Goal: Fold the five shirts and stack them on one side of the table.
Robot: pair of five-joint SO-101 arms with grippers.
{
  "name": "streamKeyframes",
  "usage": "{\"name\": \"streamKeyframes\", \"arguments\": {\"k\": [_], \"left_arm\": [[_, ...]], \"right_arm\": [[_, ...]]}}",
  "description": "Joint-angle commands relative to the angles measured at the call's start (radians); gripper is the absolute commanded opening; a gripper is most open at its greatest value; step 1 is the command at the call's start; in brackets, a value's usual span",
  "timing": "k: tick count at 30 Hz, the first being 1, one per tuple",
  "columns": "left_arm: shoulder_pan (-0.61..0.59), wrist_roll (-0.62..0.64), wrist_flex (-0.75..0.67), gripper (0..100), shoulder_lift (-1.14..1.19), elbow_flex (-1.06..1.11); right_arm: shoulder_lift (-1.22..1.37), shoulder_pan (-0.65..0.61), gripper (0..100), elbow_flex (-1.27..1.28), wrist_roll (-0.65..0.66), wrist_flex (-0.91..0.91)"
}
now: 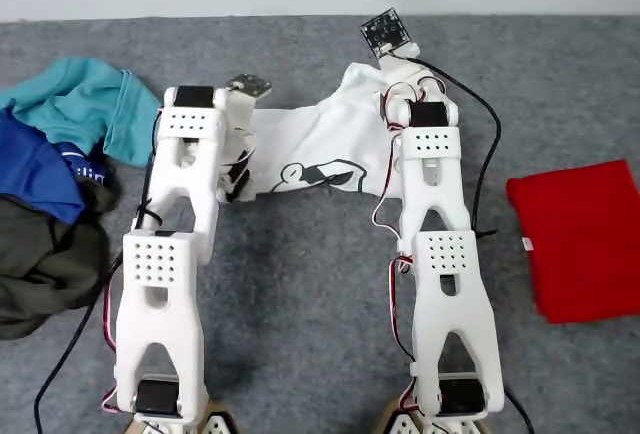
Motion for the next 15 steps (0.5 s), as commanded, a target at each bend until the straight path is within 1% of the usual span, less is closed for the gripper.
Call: {"name": "streamKeyframes", "arguments": {"k": [1, 4, 8, 12, 15], "left_arm": [[-0.002, -0.014, 0.017, 1, -0.021, -0.120], [0.000, -0.012, 0.017, 1, -0.064, -0.179], [-0.002, -0.012, 0.018, 1, -0.180, -0.156], [-0.002, -0.012, 0.018, 1, -0.334, -0.013], [-0.006, -0.012, 0.018, 1, -0.465, 0.157]], "right_arm": [[-0.018, 0.007, 0.9, -0.044, -0.009, 0.002], [-0.016, 0.007, 0.9, -0.044, -0.009, 0.004], [-0.027, 0.010, 0.9, -0.052, -0.009, 0.041], [-0.113, 0.008, 0.9, -0.052, -0.011, 0.199], [-0.208, 0.005, 0.9, -0.052, -0.015, 0.355]]}}
